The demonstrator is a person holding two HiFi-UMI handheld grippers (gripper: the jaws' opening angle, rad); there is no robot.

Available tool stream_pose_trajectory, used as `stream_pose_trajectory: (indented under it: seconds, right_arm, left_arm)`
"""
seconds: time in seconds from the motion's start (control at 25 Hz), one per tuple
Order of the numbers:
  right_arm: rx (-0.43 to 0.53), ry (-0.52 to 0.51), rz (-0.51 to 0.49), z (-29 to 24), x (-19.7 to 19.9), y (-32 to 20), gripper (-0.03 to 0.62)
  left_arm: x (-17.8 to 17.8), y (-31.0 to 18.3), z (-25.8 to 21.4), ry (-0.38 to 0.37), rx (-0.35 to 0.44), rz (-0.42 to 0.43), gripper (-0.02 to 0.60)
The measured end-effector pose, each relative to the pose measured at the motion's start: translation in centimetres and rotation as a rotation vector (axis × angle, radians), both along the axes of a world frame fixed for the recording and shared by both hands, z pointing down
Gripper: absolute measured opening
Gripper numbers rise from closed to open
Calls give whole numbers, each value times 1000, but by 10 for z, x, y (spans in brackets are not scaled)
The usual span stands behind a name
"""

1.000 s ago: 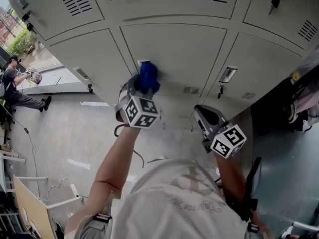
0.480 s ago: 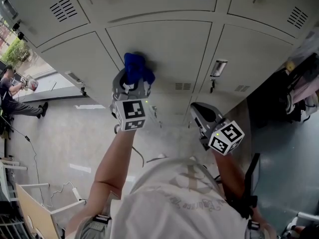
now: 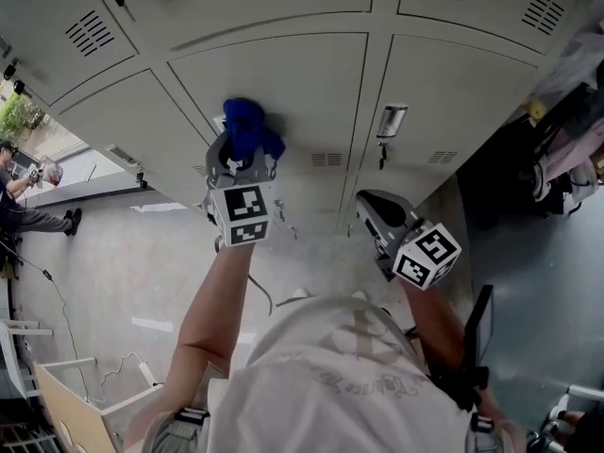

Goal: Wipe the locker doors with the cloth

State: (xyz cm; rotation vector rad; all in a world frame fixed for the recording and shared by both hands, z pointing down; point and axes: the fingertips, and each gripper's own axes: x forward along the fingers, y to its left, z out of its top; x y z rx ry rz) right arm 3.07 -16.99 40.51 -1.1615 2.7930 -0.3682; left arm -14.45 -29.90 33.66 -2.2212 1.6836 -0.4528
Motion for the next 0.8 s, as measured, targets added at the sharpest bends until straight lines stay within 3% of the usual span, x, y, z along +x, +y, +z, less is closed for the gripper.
stream_pose_trajectory:
  seconds: [0.12,0.32,0.48,0.8]
  right_arm:
    - [2,9,16,-1,3,-1,6]
    - [34,20,-42,-4,-7,-16,7]
    - [0,27,-39,-1,-2,-10,8]
    - [8,22,-92,-4,-8,-5,6]
  left_arm:
    - [9,-1,4,-9,-7,29,112]
    - [-6,-4,-1,-21,11,-36,112]
    - [22,-3,3,-11,-20,23,112]
    - [37,1,11,-23,-19,22,114]
